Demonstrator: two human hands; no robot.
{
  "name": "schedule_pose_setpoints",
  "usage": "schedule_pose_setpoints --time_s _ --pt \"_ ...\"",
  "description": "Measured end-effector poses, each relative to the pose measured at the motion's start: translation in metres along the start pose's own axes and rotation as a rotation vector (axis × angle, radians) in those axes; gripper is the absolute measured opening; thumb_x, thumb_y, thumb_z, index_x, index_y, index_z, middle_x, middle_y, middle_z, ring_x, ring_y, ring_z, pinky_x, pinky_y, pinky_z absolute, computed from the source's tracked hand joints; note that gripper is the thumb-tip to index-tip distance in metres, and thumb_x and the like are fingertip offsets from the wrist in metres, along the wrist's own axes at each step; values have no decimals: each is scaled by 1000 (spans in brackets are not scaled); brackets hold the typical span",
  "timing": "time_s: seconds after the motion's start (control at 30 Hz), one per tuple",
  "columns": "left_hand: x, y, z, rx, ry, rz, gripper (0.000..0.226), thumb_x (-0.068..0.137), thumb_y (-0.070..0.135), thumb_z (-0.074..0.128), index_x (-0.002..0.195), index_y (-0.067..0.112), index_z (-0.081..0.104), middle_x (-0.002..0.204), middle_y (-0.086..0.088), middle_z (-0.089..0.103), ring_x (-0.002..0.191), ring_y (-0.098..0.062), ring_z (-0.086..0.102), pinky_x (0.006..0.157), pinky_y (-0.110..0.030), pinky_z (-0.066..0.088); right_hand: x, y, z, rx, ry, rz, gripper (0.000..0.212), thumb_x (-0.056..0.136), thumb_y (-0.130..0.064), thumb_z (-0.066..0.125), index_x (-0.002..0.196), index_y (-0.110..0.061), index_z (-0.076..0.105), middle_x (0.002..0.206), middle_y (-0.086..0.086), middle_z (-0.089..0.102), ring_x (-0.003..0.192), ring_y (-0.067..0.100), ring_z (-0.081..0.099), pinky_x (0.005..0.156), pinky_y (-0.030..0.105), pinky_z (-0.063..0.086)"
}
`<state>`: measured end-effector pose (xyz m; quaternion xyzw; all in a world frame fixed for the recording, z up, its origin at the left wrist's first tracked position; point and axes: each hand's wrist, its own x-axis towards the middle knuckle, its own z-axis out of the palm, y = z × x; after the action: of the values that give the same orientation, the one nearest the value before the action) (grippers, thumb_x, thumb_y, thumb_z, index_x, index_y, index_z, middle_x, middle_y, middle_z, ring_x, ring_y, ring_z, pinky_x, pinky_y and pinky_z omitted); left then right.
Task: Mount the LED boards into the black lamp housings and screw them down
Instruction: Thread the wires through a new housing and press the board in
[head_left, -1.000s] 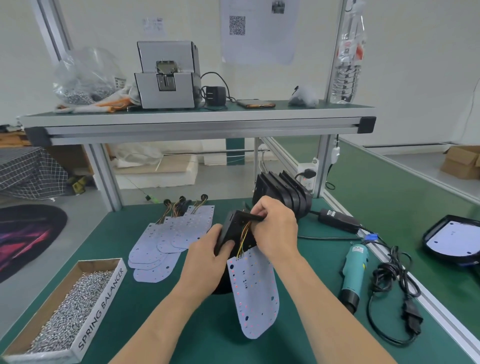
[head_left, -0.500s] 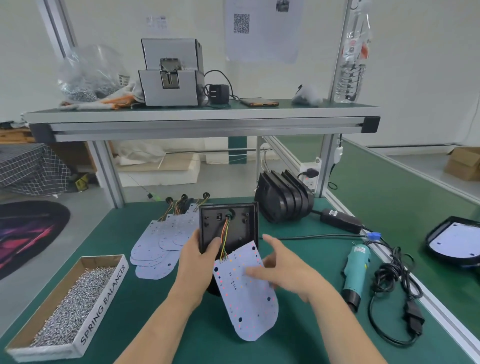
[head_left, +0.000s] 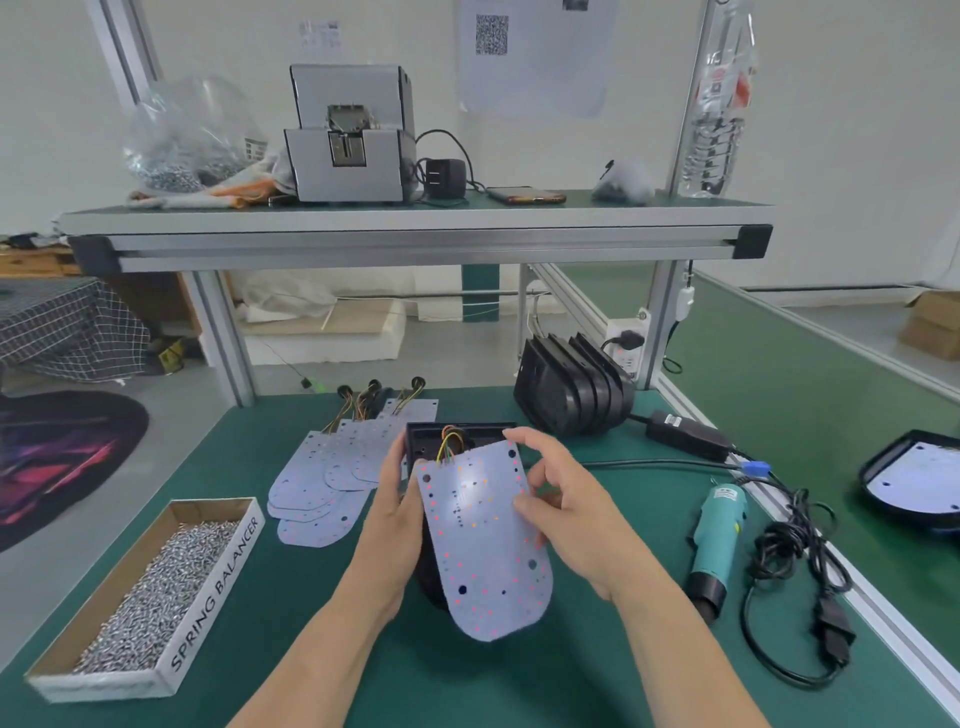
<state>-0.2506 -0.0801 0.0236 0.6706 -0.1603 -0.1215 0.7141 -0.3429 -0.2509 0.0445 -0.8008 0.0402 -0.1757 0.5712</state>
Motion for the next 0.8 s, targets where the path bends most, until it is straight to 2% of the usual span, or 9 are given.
schedule_pose_setpoints --time_s 0.07,0.1,0.2,0.3,0.47,0.6,0.7,0.77,0.8 --pt "-1 1 2 -1 1 -27 36 96 61 45 126 76 33 138 32 52 129 2 50 110 -34 39 1 0 8 0 86 -23 69 89 8 53 121 -52 52 80 -8 55 65 17 60 73 39 57" --pt "-1 2 2 10 5 -26 33 97 63 43 126 77 34 136 32 54 126 4 52 105 -32 42 1 0 11 0 119 -34 67 88 8 53 120 -51 51 81 -6 56 66 18 63 77 40 56" --pt "-1 1 1 -32 8 -18 26 101 60 37 123 71 43 123 32 62 113 9 59 89 -26 46 0 2 20 11 192 -51 63 89 5 55 117 -52 49 82 -6 60 69 15 71 73 23 54" --pt "0 -2 -1 -117 -10 2 25 105 47 39 125 56 52 127 18 66 120 -4 60 100 -38 46 0 4 26 -52 278 -67 65 90 3 57 114 -56 47 82 -2 60 74 14 69 68 12 47" --pt "-2 -3 0 -79 73 38 37 89 61 48 126 57 50 121 19 67 114 -1 62 91 -35 48 -3 2 34 -361 303 -120 55 90 -5 60 125 -45 47 88 -11 58 86 12 55 77 27 47" --pt "-3 -7 0 -23 120 65 29 97 56 36 123 55 51 114 27 64 106 8 58 90 -32 45 -2 -1 35 -631 413 -229 33 83 -11 69 111 -26 61 95 -10 49 94 15 41 75 35 46" --pt "-10 -1 2 90 56 129 32 89 60 48 120 54 50 96 28 65 82 9 58 75 -21 44 -2 2 34 -463 390 -226 29 83 -10 71 105 -26 60 106 -14 43 90 7 48 76 25 46" --pt "-12 5 2 123 1 187 32 93 52 59 123 51 51 112 25 67 97 7 61 79 -13 45 2 4 30 -173 440 -247 33 89 -6 67 112 -29 62 112 -13 51 78 7 52 73 18 44" --pt "-12 8 0 113 -25 195 32 93 50 60 125 49 53 118 22 67 105 4 61 84 -14 46 5 5 26 46 469 -211 35 94 -4 61 116 -31 62 115 -12 57 67 7 48 66 18 43"
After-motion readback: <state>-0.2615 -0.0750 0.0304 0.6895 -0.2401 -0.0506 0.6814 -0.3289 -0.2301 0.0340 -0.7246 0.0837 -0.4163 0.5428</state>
